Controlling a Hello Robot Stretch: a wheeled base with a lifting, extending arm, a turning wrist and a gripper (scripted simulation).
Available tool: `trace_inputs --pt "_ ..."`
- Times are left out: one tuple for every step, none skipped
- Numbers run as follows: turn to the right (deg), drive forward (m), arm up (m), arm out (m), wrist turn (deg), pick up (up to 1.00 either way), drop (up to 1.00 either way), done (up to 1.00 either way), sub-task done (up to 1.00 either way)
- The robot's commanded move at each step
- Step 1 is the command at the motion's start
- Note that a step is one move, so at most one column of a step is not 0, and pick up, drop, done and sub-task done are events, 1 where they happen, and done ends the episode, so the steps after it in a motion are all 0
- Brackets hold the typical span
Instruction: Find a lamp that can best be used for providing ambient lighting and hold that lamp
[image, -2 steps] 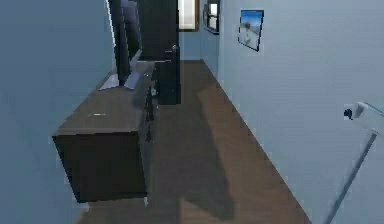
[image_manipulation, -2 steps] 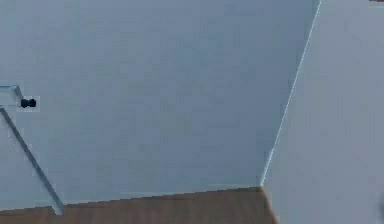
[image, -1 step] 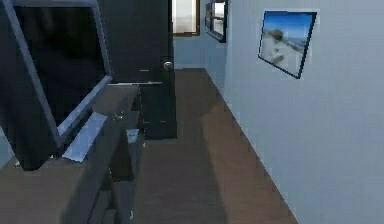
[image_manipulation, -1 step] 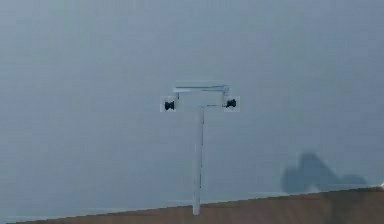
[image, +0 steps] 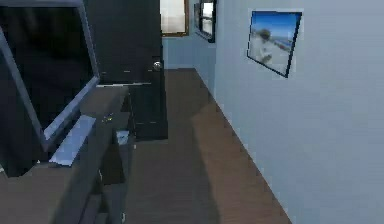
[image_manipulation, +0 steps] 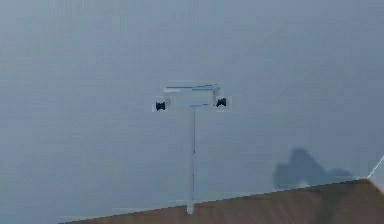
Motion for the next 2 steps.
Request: trace_inputs --pt "0.0 1.00 0.00 0.00 0.0 0.00 0.00 0.00 0.00" --pt "0.0 1.00 0.00 0.00 0.0 0.00 0.00 0.00 0.00"
